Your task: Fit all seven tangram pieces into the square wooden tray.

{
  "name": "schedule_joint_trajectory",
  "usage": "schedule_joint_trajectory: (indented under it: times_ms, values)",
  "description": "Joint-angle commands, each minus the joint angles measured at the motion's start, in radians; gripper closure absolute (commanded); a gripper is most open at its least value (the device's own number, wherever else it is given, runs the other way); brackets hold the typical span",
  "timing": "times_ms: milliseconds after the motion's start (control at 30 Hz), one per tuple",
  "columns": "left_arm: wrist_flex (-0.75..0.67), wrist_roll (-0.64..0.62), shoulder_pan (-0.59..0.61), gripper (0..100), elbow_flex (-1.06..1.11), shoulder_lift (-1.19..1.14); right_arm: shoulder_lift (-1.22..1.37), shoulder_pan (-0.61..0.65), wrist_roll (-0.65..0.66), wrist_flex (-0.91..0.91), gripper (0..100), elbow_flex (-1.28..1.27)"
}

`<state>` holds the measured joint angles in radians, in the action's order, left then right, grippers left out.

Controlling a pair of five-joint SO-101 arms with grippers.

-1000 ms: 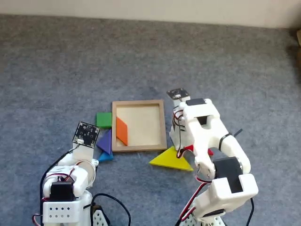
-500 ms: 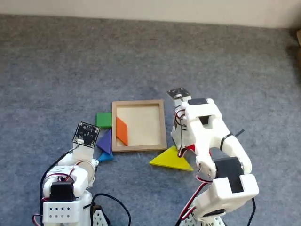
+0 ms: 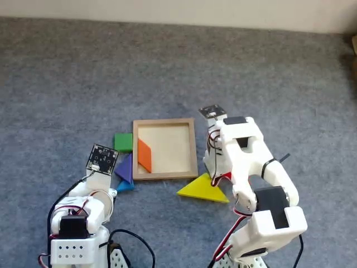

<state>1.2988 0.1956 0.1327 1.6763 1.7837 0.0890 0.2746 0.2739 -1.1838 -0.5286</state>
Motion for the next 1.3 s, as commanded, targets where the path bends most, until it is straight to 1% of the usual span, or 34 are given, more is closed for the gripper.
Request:
schedule_joint_trajectory:
  times_ms: [0,100,200,300,433,667,767,900,967,1200,1267]
  values:
    - [0.008,0.006,-0.019,99,0.019,0.027,-0.015,-0.008,-0.009,-0.01,72.3,0.05]
    - [0.008,0.006,-0.019,99,0.019,0.027,-0.013,-0.007,-0.057,-0.01,68.3,0.05]
    - [0.008,0.006,-0.019,99,0.019,0.027,-0.01,-0.005,-0.061,-0.004,64.4,0.051]
    - [0.008,0.006,-0.019,99,0.019,0.027,-0.01,0.005,-0.063,0.036,64.4,0.047]
    - [0.008,0.006,-0.019,99,0.019,0.027,-0.01,0.013,-0.112,0.071,64.5,0.051]
    - [0.008,0.006,-0.019,99,0.019,0.027,-0.01,0.013,-0.123,0.079,64.5,0.051]
    - [0.008,0.006,-0.019,99,0.019,0.027,-0.01,0.013,-0.187,0.113,64.5,0.051]
    - [0.008,0.006,-0.019,99,0.019,0.027,-0.013,0.013,-0.212,0.117,64.5,0.051]
    - [0.008,0.006,-0.019,99,0.019,0.027,-0.013,0.013,-0.247,0.119,64.5,0.053]
    - [0.008,0.006,-0.019,99,0.019,0.027,-0.016,0.018,-0.261,0.119,64.5,0.053]
    - [0.008,0.006,-0.019,99,0.019,0.027,-0.016,0.019,-0.288,0.12,64.5,0.059]
